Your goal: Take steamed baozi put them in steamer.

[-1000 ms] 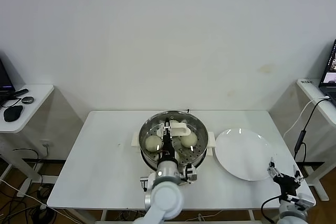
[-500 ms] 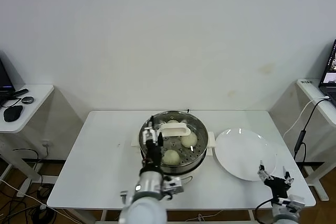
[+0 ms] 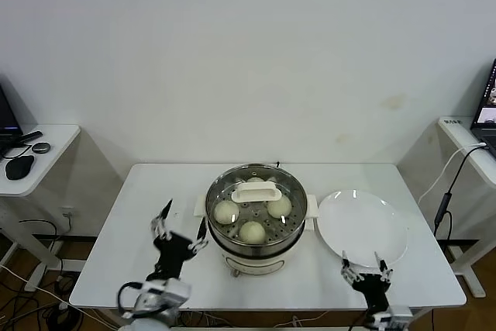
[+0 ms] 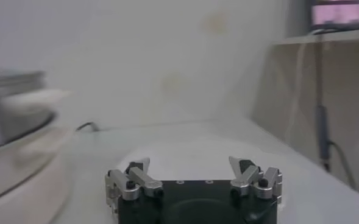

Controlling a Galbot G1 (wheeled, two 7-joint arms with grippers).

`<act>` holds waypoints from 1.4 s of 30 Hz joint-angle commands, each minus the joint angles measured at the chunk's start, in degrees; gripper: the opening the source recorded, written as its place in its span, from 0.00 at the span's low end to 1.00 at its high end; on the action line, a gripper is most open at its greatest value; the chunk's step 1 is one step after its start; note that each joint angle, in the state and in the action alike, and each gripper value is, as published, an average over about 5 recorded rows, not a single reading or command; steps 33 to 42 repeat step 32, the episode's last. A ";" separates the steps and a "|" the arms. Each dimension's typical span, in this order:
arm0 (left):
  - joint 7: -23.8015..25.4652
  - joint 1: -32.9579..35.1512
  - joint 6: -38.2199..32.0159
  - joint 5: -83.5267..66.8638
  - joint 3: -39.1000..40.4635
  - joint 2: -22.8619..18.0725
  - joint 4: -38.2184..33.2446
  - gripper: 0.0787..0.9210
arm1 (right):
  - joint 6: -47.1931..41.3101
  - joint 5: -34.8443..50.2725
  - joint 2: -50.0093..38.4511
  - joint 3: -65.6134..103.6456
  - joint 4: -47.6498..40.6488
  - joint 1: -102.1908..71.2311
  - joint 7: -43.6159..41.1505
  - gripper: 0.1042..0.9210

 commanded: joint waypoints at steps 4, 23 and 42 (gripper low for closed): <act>-3.71 18.51 -10.72 -26.87 -10.78 -2.31 7.11 0.88 | 1.25 -3.76 -1.10 -4.07 2.96 -6.65 -0.25 0.88; -3.23 19.96 -8.84 -25.44 -11.53 -4.78 0.24 0.88 | -6.67 -5.65 -1.88 -3.12 11.84 -8.88 -3.70 0.88; -3.30 20.97 -8.28 -25.37 -9.56 -5.31 -0.27 0.88 | -8.66 -4.41 -1.87 -1.92 12.79 -7.86 -4.41 0.88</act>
